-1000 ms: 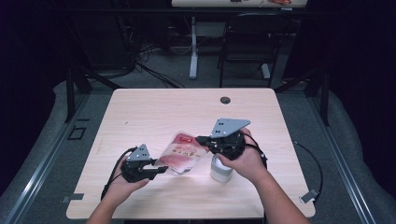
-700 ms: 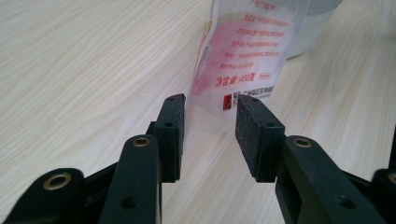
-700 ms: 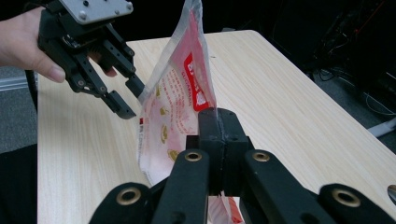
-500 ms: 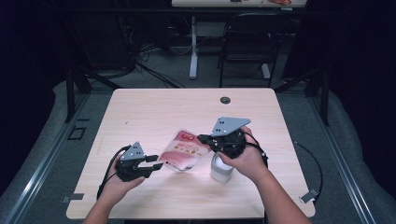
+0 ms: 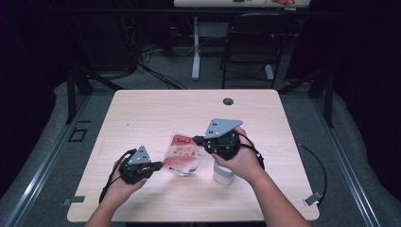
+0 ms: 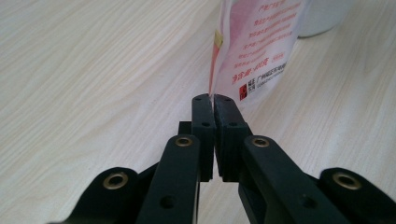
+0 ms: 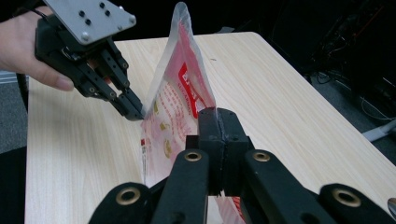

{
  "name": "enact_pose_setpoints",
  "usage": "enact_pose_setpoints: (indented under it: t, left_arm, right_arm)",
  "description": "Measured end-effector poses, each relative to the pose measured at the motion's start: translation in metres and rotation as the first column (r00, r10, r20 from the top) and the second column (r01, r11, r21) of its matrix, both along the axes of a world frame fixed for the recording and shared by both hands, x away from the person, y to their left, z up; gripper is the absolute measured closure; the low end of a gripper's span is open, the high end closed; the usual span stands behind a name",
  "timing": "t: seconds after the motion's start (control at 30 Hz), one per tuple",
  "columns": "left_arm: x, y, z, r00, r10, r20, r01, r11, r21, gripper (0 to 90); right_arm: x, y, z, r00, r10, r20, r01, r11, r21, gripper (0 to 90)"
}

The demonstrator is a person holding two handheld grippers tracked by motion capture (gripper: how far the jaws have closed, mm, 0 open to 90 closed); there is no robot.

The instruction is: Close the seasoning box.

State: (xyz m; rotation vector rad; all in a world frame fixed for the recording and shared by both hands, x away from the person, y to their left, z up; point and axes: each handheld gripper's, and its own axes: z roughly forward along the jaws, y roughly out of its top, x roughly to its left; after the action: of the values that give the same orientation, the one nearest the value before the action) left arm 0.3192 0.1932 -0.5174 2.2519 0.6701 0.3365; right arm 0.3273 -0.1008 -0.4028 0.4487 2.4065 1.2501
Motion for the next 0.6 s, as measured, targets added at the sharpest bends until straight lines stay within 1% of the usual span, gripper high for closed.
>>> enact_pose_setpoints:
  t: [0.03,0.17,0.27,0.3,0.33,0.47,0.5,0.6]
  left_arm:
    - [0.000,0.000,0.000,1.0000,-0.002,-0.007,0.002,1.0000,0.000,89.5]
    - [0.001,0.000,-0.003,0.9999,0.002,-0.012,-0.002,1.0000,0.004,90.0]
    - [0.003,-0.001,-0.007,0.9997,0.007,-0.025,-0.007,1.0000,-0.003,90.0]
    - [0.004,-0.001,-0.009,0.9996,0.015,-0.024,-0.015,0.9999,0.000,90.0]
    - [0.005,-0.001,-0.009,0.9995,0.013,-0.029,-0.013,0.9999,0.005,90.0]
    - [0.007,-0.003,-0.015,0.9994,0.026,-0.024,-0.026,0.9996,0.009,90.0]
    - [0.007,-0.003,-0.016,0.9991,0.027,-0.032,-0.026,0.9995,0.016,90.0]
    - [0.008,-0.004,-0.019,0.9991,0.026,-0.033,-0.024,0.9991,0.036,90.0]
  right_arm:
    - [0.000,0.001,0.000,1.0000,0.000,0.001,0.000,1.000,0.003,90.0]
    - [0.000,0.006,0.001,1.0000,0.002,0.006,-0.002,1.000,0.004,90.0]
    - [0.001,0.009,0.001,1.0000,-0.005,0.003,0.005,1.000,0.006,90.0]
    - [0.001,0.011,0.001,1.0000,-0.004,0.002,0.004,1.000,0.006,90.0]
    - [0.000,0.012,0.000,1.0000,-0.003,0.003,0.003,1.000,0.002,90.0]
    - [0.000,0.019,-0.001,1.0000,-0.002,0.008,0.002,1.000,0.006,89.9]
    - [0.000,0.020,-0.001,1.0000,0.001,0.005,-0.002,1.000,0.007,89.9]
    - [0.001,0.023,-0.004,1.0000,0.001,0.003,-0.001,1.000,0.000,89.8]
